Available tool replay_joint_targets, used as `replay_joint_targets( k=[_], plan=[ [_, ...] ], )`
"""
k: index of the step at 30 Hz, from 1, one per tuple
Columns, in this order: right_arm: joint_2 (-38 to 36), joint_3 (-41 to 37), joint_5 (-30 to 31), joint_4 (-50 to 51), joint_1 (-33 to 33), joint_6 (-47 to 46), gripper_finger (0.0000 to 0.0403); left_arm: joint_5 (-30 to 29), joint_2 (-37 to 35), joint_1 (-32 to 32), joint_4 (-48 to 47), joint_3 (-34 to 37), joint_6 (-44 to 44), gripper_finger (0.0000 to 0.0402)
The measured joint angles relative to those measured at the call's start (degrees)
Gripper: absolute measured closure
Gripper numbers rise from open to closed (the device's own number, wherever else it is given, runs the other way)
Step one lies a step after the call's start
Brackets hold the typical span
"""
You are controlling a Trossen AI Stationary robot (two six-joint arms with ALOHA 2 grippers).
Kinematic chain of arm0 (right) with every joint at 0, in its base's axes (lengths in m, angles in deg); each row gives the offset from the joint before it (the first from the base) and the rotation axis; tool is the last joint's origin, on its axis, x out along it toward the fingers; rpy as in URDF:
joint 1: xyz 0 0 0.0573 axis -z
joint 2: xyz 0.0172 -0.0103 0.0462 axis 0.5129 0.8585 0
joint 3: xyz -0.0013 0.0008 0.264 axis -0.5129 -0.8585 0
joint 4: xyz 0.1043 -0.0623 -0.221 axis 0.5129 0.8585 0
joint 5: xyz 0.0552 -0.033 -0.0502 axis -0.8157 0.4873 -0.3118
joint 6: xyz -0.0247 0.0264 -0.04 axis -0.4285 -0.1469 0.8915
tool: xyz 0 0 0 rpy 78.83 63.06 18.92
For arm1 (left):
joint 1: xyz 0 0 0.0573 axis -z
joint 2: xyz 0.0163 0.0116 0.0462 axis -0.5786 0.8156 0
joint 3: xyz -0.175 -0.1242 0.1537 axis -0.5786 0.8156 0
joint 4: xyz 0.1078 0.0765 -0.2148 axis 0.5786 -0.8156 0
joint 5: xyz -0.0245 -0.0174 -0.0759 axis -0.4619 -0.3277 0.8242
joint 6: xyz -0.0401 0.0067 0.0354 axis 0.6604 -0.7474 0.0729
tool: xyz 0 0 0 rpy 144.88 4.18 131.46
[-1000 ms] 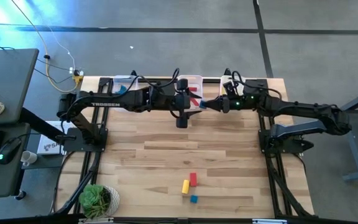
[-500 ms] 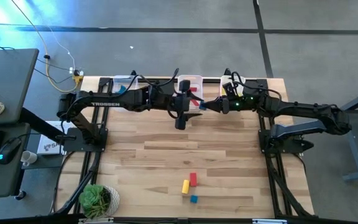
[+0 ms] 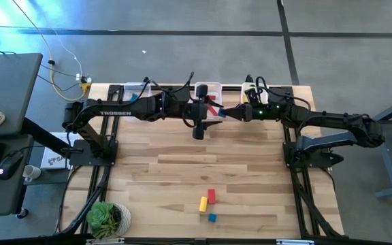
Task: Sort & place blocks by color
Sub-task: Put the blue block into the transparent bin
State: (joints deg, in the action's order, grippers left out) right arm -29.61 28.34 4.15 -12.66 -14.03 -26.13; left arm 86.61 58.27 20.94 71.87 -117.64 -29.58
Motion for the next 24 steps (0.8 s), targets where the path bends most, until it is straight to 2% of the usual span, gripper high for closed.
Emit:
replay_joint_targets(
  k=[10,20,24],
  plan=[
    [0.0,0.0,1.08,-0.89,0.0,-1.74,0.0292,-0.19,-0.02,-0.24,0.29,0.0,0.89,0.0176],
    [0.0,0.0,0.79,-1.38,0.0,-1.88,0.0292,-1.87,-0.09,-0.26,0.46,0.0,-3.31,0.0288],
    [-0.04,0.0,0.81,-1.4,0.0,-1.16,0.0292,-1.9,-0.11,-0.26,0.44,0.0,-3.52,0.03]
  ],
)
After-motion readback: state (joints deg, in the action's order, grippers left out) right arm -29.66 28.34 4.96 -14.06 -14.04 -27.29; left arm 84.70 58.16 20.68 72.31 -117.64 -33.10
